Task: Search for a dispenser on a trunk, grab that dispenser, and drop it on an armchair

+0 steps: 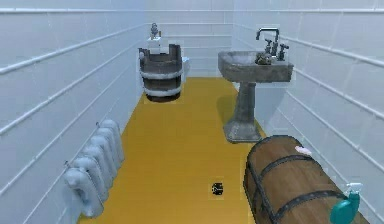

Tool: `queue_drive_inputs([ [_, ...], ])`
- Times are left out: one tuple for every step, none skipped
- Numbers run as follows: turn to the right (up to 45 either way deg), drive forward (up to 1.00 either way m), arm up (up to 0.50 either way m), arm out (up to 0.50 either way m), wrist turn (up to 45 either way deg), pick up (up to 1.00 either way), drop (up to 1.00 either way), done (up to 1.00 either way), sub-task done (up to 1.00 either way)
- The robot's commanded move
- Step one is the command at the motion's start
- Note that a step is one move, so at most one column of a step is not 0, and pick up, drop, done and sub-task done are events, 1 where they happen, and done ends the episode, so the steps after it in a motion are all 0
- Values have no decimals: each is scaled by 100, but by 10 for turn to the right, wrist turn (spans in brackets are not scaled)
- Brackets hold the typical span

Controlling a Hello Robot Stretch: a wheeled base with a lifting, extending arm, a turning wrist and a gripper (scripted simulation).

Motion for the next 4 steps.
queue_drive_inputs([
  [0, 15, 0, 0, 0, 0, 0, 0, 0],
  [-330, 0, 0, 0, 0, 0, 0, 0, 0],
  [0, 0, 50, 0, 0, 0, 0, 0, 0],
  [0, 0, 14, 0, 0, 0, 0, 0, 0],
])
